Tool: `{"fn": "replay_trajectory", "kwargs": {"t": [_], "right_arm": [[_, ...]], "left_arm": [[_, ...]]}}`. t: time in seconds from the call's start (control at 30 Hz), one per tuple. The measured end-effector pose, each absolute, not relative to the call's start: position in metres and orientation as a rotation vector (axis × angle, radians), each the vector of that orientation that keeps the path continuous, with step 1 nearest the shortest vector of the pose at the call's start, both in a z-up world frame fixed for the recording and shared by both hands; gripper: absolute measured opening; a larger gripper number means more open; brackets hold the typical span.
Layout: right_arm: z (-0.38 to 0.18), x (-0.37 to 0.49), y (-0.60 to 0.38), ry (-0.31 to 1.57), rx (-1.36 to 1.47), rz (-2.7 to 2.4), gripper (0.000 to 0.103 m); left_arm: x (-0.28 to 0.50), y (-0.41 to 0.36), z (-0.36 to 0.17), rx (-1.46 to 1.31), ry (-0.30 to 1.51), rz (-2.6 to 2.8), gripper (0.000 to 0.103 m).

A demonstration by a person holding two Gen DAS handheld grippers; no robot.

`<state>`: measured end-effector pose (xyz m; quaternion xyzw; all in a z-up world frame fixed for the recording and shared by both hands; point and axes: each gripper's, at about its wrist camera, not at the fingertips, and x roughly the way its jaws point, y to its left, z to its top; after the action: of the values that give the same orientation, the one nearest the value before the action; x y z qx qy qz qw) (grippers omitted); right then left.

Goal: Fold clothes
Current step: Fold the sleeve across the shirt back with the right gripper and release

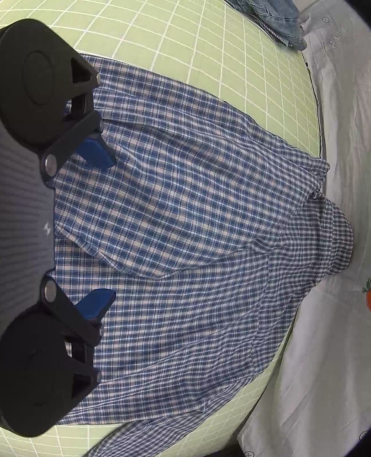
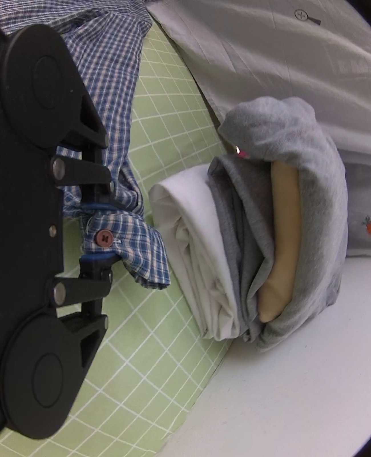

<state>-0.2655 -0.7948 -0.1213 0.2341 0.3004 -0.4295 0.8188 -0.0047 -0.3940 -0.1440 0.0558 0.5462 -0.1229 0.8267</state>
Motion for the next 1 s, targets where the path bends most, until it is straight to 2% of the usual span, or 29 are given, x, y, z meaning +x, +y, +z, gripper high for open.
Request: {"fn": "replay_trajectory", "kwargs": {"t": [0.37, 0.53, 0.57, 0.6, 0.63, 0.7, 0.77, 1.0], "right_arm": [[-0.092, -0.147, -0.709, 0.674, 0.369, -0.504, 0.027], [-0.093, -0.093, -0.65, 0.731, 0.411, -0.215, 0.029], [-0.093, -0.088, -0.64, 0.742, 0.402, -0.18, 0.034], [-0.092, -0.086, -0.631, 0.75, 0.389, -0.165, 0.046], [-0.091, -0.083, -0.622, 0.758, 0.375, -0.149, 0.052], [-0.089, -0.08, -0.607, 0.771, 0.347, -0.132, 0.07], [-0.088, -0.086, -0.607, 0.777, 0.322, -0.164, 0.079], [-0.091, -0.139, -0.648, 0.795, 0.354, -0.408, 0.084]], "left_arm": [[0.012, -0.376, -0.161, 0.062, 1.209, -0.212, 0.092], [0.014, -0.377, -0.168, 0.067, 1.225, -0.228, 0.096], [0.014, -0.377, -0.169, 0.07, 1.226, -0.232, 0.097], [0.014, -0.377, -0.169, 0.074, 1.228, -0.235, 0.097], [0.015, -0.377, -0.17, 0.078, 1.229, -0.239, 0.097], [0.015, -0.377, -0.171, 0.081, 1.231, -0.245, 0.098], [0.015, -0.378, -0.17, 0.085, 1.232, -0.244, 0.099], [0.011, -0.382, -0.165, 0.104, 1.232, -0.233, 0.099]]}}
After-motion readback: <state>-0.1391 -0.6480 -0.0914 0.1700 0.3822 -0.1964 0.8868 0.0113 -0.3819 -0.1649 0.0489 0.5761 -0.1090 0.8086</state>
